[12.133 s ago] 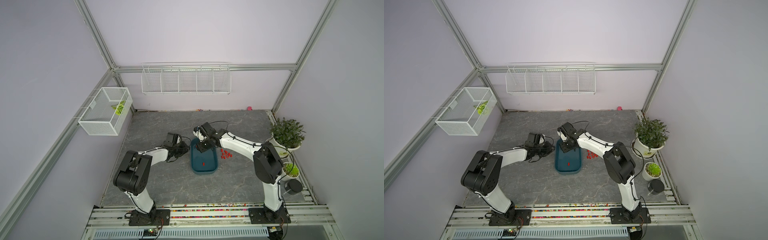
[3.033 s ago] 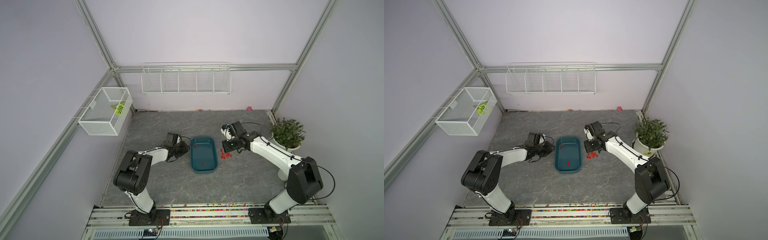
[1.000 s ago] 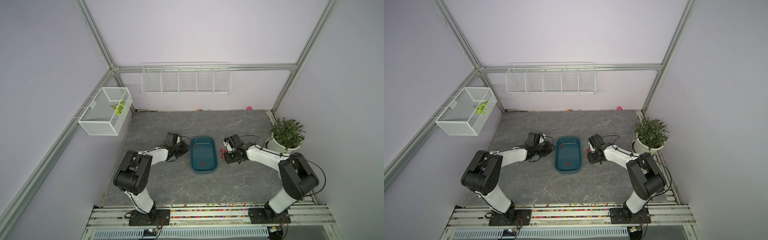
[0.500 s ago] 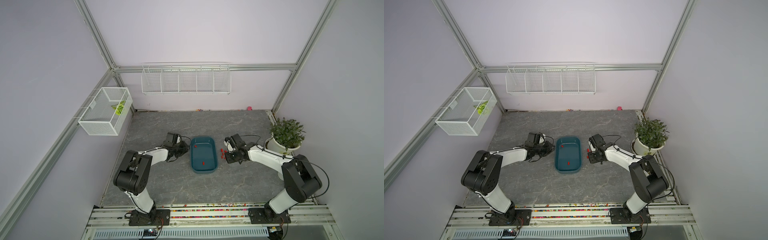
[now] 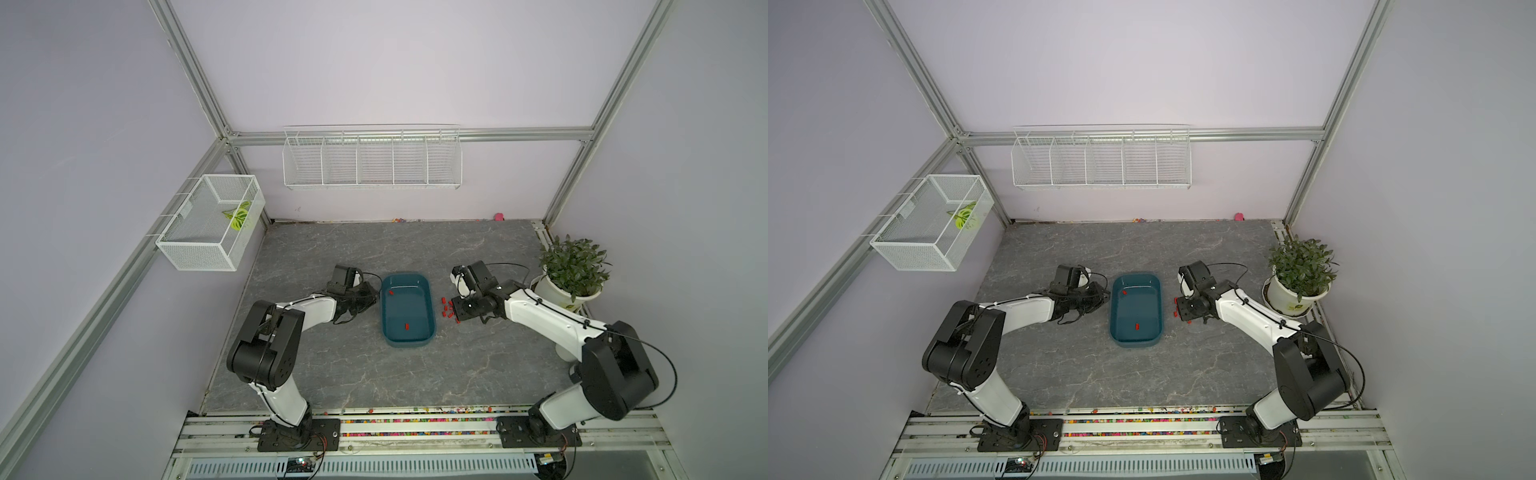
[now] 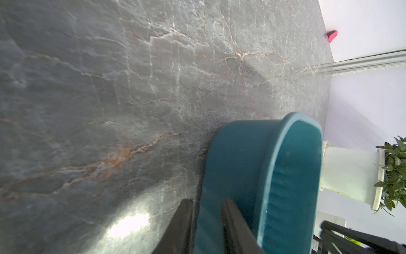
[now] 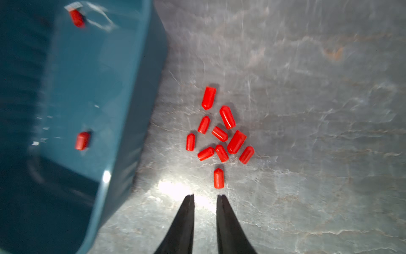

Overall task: Take the screw protection sleeves out of the storage box
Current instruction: Place the screw protection sleeve at the center of the board, then pick up the screw protection sleeve from the storage box.

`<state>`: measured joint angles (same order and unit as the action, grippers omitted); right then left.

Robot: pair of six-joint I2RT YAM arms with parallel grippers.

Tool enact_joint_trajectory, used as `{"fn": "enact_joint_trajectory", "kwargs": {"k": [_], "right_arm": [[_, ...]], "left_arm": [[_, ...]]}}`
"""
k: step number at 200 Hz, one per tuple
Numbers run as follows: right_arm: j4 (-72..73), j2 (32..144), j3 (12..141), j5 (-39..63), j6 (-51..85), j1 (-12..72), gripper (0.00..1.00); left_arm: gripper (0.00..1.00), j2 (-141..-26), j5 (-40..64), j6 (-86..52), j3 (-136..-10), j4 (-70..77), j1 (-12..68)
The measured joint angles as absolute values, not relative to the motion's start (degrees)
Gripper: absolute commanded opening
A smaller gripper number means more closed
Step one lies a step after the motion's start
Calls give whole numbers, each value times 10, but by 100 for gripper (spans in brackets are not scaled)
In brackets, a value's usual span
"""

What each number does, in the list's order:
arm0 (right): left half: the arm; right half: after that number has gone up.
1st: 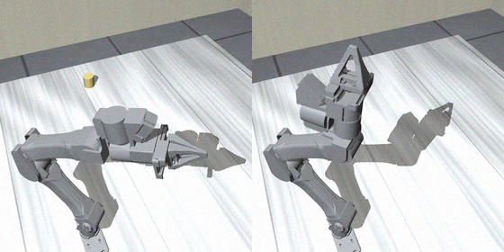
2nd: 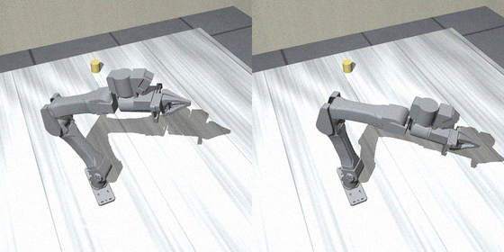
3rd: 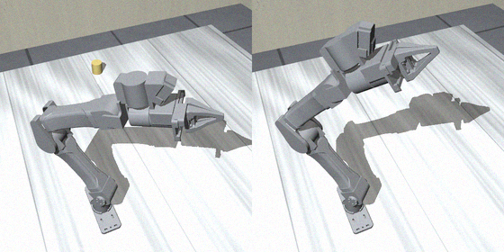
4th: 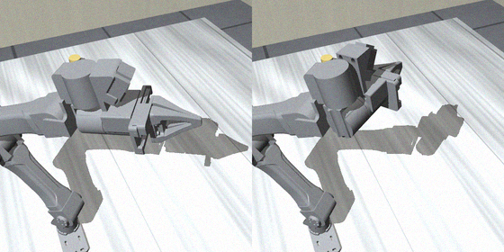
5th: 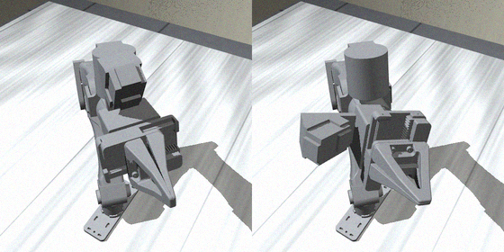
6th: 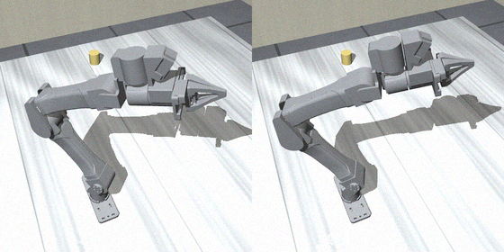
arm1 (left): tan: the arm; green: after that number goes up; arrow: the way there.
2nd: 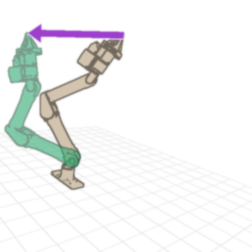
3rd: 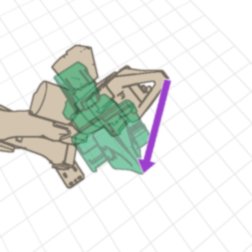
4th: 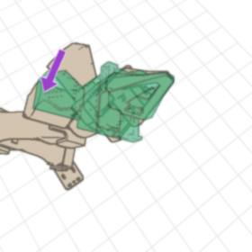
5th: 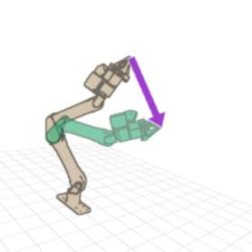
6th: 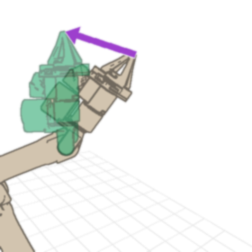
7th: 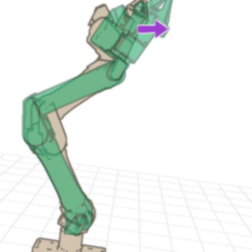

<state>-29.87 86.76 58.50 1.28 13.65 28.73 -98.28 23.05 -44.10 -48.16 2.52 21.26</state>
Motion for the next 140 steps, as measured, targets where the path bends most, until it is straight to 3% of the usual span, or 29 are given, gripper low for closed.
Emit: {"fn": "enact_joint_trajectory", "kwargs": {"k": [140], "right_arm": [[-242, 858, 638, 119, 171, 322, 32]], "left_arm": [[30, -983, 230, -441, -481, 29, 211]]}}
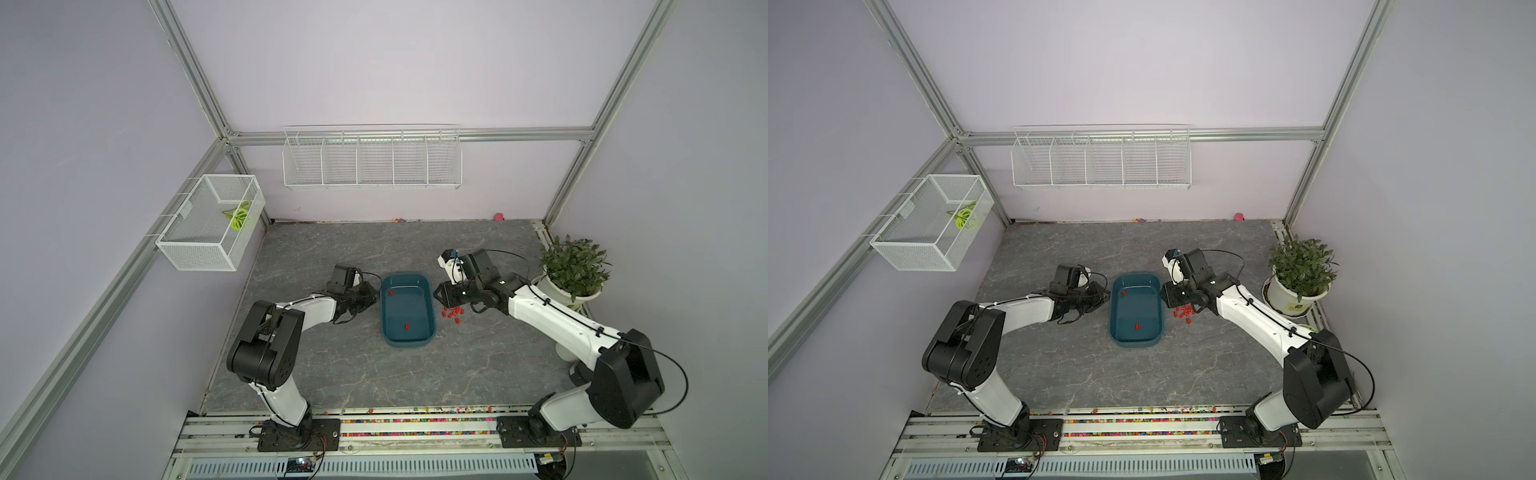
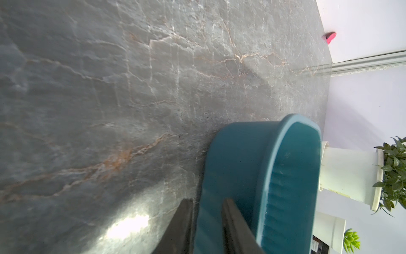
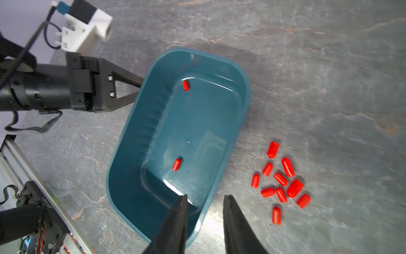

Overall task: Take the screw protection sleeves out of the storage box
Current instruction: Pick up the screw protection sleeve from the storage box.

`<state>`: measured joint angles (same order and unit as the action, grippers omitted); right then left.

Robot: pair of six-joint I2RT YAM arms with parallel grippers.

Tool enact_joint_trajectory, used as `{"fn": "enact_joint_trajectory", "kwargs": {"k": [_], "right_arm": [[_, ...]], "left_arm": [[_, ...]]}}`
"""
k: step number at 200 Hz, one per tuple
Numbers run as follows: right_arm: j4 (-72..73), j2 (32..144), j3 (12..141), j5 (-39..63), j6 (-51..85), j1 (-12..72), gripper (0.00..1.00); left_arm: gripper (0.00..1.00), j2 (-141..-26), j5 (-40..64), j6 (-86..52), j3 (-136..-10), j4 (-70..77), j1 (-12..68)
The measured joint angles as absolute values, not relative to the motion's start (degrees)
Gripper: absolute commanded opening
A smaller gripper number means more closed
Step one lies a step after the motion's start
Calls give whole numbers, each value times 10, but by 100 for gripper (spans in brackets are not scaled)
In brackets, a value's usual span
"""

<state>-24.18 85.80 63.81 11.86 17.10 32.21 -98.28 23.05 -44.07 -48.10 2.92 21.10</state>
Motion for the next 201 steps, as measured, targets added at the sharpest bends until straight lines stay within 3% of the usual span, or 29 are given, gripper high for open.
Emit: {"fn": "enact_joint_trajectory", "kwargs": {"k": [77, 201], "right_arm": [[-200, 966, 674, 102, 171, 405, 30], [-211, 1079, 792, 84, 149, 409, 27]], "left_arm": [[30, -983, 230, -441, -481, 29, 211], [30, -983, 230, -441, -481, 29, 211]]}}
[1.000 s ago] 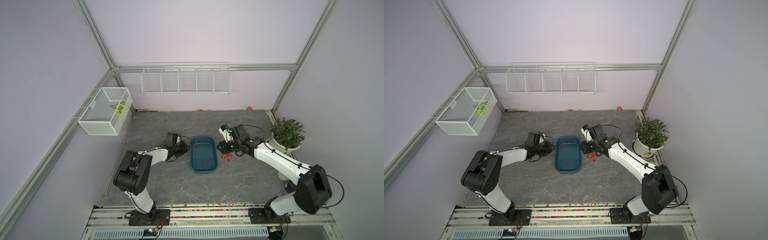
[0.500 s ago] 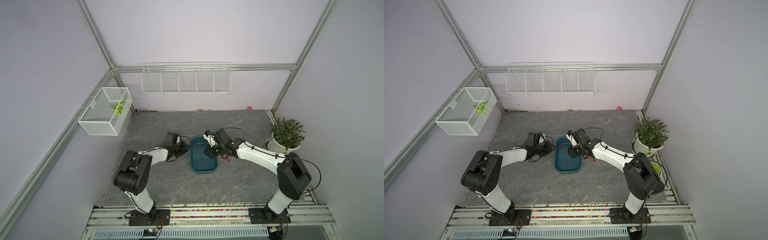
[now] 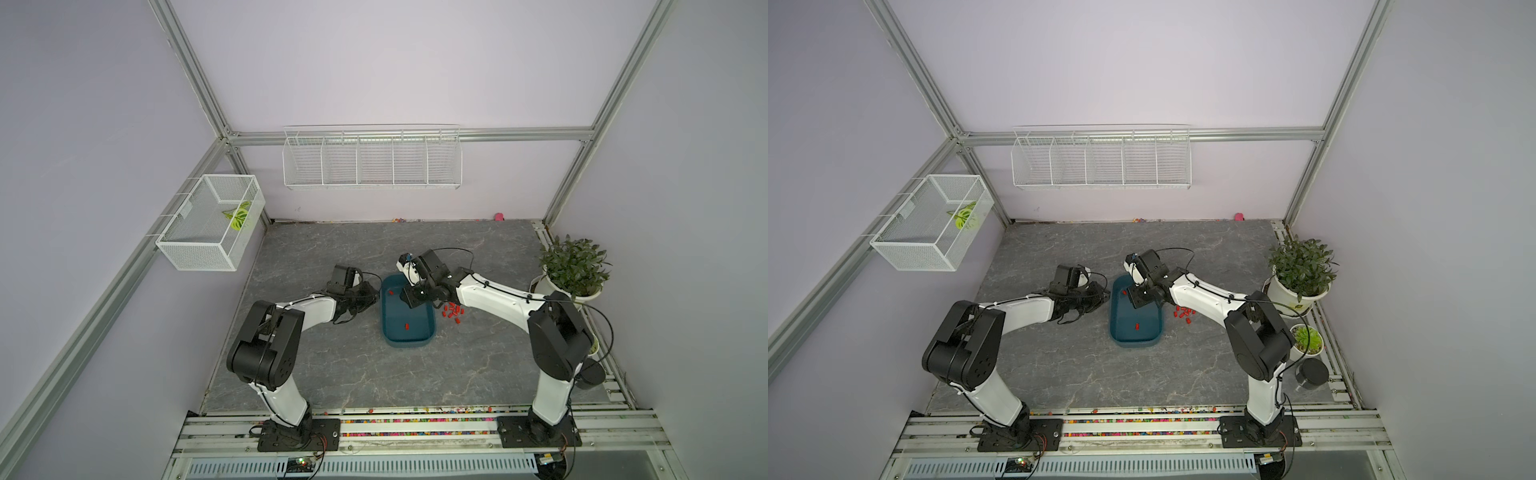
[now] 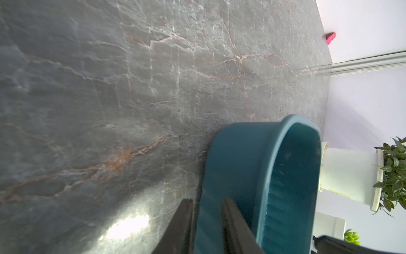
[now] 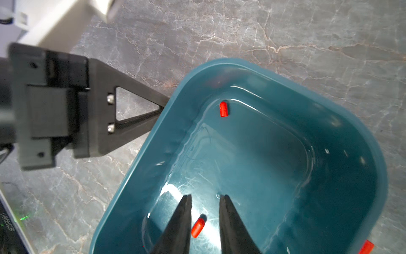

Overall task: Take the screw protection sleeves out of the storage box
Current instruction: Pick up the screw protection sleeve from the storage box.

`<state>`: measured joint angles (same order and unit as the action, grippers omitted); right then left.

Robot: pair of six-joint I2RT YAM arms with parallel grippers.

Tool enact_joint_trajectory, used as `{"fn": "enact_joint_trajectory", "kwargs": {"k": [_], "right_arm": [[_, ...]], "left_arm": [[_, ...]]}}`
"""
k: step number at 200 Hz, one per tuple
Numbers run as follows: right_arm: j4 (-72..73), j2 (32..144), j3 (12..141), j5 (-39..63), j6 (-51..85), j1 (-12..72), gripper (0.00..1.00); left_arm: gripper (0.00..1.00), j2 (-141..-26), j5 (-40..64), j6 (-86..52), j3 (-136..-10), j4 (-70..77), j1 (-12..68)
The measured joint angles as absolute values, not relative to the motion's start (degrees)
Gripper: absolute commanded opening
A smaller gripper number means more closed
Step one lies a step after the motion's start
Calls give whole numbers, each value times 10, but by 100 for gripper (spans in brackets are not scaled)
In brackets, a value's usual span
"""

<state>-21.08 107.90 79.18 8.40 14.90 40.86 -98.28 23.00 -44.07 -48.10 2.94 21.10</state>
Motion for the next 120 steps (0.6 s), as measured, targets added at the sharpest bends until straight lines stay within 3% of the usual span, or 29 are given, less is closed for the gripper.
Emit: {"fn": "enact_joint_trajectory", "kwargs": {"k": [120], "right_arm": [[-247, 1172, 896, 72, 128, 409, 26]], "left_arm": [[30, -983, 230, -441, -481, 29, 211]]}}
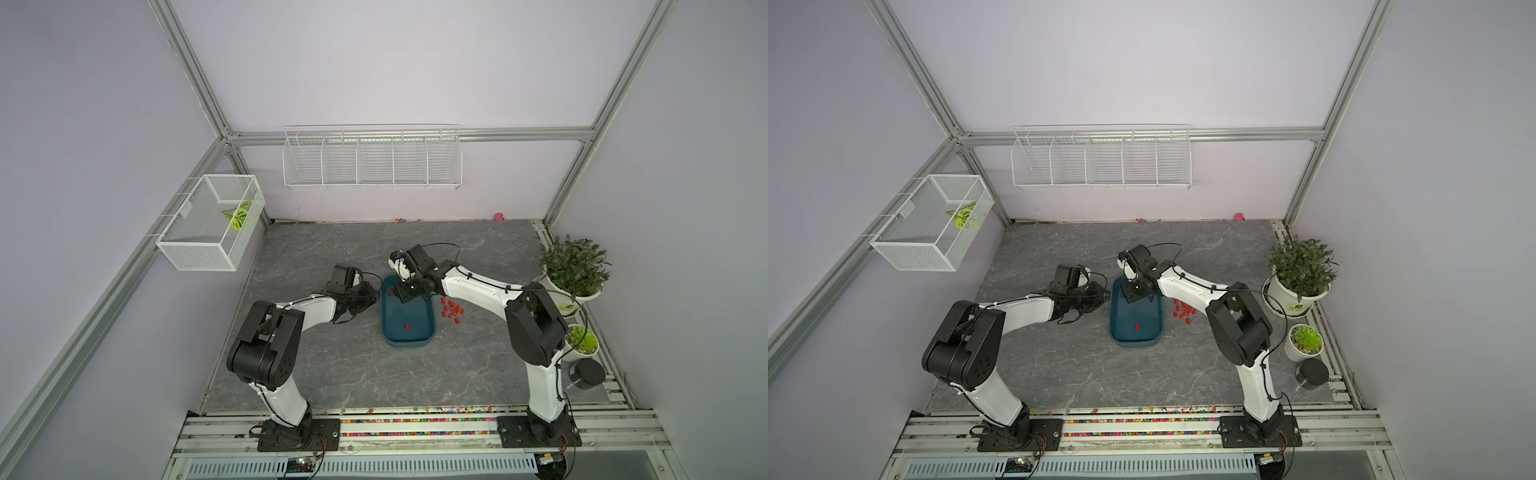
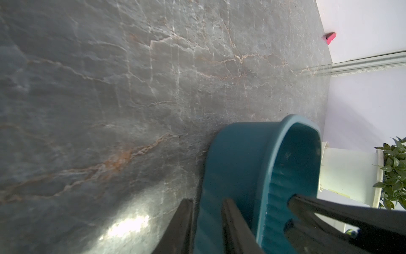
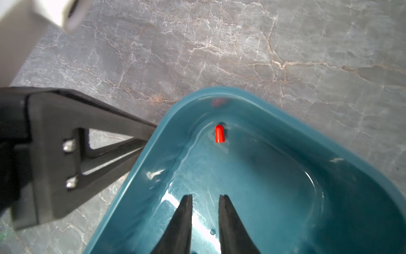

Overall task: Take the screw protection sleeves out of the storage box
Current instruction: Pick up the screw protection sleeve from the storage box.

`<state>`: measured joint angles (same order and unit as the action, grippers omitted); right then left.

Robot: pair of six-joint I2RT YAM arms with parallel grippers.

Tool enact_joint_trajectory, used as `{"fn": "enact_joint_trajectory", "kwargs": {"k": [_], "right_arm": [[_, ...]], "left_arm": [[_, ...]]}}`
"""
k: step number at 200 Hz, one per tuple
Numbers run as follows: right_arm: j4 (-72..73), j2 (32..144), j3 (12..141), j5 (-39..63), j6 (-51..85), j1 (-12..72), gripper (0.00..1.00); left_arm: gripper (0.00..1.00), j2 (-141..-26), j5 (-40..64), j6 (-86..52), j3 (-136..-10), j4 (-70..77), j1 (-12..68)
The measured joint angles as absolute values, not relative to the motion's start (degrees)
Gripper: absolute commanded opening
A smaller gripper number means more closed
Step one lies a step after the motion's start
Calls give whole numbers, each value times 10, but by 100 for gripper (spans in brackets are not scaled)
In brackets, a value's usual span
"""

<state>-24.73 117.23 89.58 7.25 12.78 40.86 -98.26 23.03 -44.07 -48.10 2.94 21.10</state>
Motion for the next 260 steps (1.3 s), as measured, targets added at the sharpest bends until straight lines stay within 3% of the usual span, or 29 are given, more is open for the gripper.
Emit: {"fn": "enact_joint_trajectory", "kwargs": {"k": [260], "right_arm": [[-317, 1286, 1026, 69, 110, 412, 27]], "left_arm": [[30, -983, 230, -441, -481, 29, 211]]}}
